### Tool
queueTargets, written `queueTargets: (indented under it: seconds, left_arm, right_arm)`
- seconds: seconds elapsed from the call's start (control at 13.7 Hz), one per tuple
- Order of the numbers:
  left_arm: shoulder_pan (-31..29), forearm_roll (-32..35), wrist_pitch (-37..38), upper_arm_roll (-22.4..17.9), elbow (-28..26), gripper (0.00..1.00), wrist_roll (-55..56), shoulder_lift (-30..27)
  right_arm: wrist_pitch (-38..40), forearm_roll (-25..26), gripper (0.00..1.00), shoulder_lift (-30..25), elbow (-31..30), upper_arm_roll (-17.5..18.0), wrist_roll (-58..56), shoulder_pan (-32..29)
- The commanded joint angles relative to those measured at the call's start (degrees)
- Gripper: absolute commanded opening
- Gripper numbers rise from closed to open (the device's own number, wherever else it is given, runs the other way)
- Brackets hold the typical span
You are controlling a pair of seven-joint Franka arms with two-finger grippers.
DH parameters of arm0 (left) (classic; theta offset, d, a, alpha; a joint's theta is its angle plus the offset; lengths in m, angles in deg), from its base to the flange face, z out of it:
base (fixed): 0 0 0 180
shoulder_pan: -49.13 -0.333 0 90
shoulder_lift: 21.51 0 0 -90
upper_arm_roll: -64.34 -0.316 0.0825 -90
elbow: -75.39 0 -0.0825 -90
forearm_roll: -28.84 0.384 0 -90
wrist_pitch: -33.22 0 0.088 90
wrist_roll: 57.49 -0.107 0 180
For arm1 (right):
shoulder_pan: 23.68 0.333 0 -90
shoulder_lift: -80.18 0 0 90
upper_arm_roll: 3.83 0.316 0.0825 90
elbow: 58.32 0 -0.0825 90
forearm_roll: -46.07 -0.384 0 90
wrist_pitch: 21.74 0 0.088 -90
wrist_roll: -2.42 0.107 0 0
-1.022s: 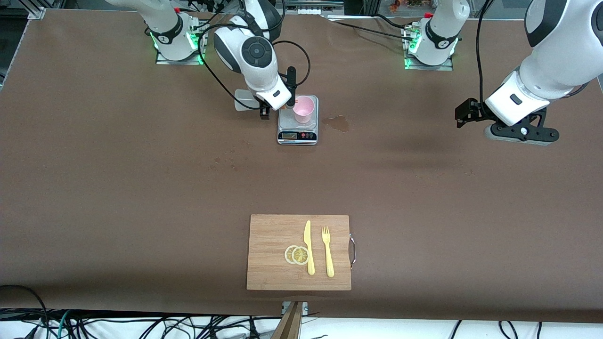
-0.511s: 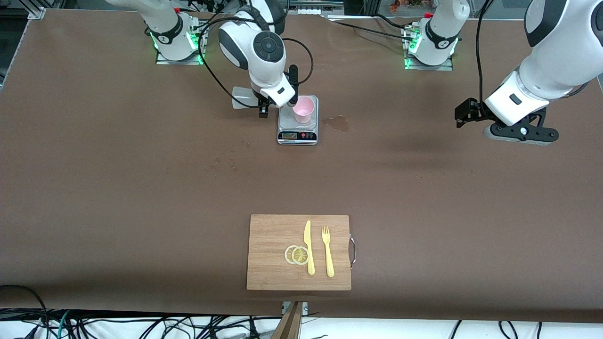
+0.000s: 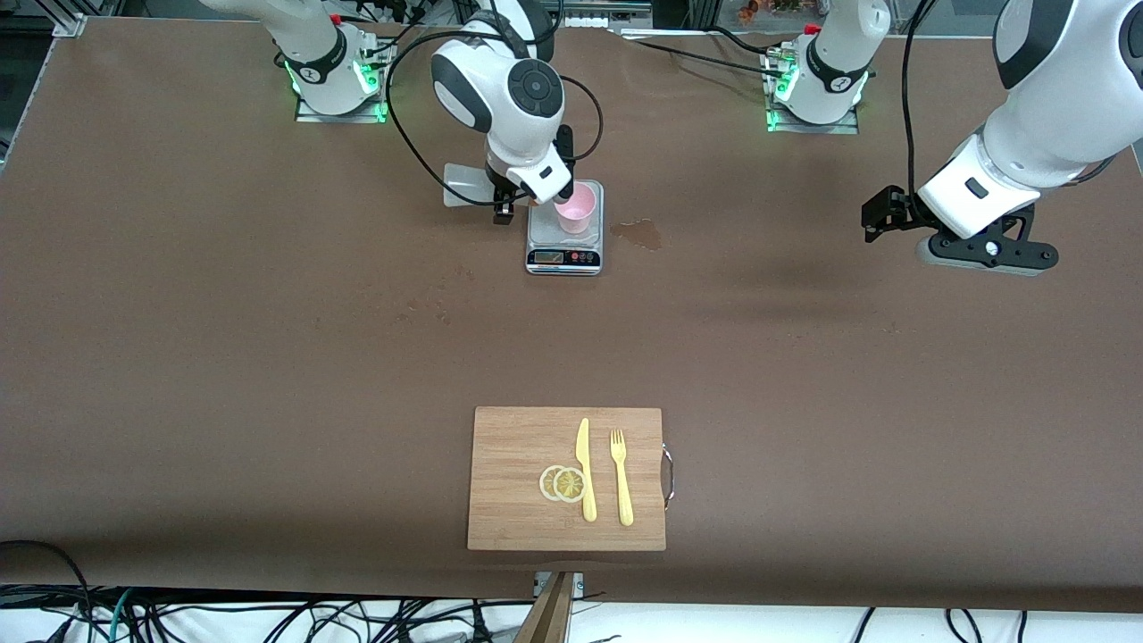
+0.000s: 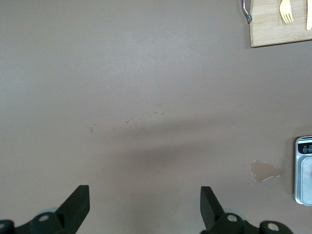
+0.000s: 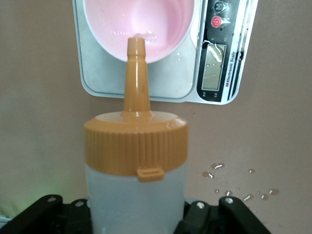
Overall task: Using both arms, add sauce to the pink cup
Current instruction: 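Tilt the bottle nozzle over the pink cup and squeeze sauce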
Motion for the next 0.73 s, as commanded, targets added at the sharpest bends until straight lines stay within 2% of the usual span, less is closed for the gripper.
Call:
queueTargets:
  seconds: [0.0, 0.37, 0.51, 0.66]
  left_arm:
    - [0.1, -0.9, 1.0, 0.0, 2.0, 1.00, -0.5, 0.6]
    - [0.1, -0.9, 1.5, 0.0, 2.0, 1.00, -0.7, 0.7]
    - [0.1, -0.9, 2.0, 0.0, 2.0, 1.00, -0.9, 0.7]
    - [0.1, -0.9, 2.1, 0.1, 2.0, 1.00, -0.8, 0.7]
  right_arm:
    - [3.0, 1.5, 0.02, 1.1, 2.6, 0.5, 1.4, 0.4]
    - [3.1, 0.5, 0.04, 1.0, 3.1, 0.5, 1.4, 0.0]
    - [3.1, -4.1, 0.04, 0.3, 3.4, 0.3, 0.7, -0.4]
    - [3.1, -5.9, 0.04, -0.4, 3.8, 0.4, 0.6, -0.5]
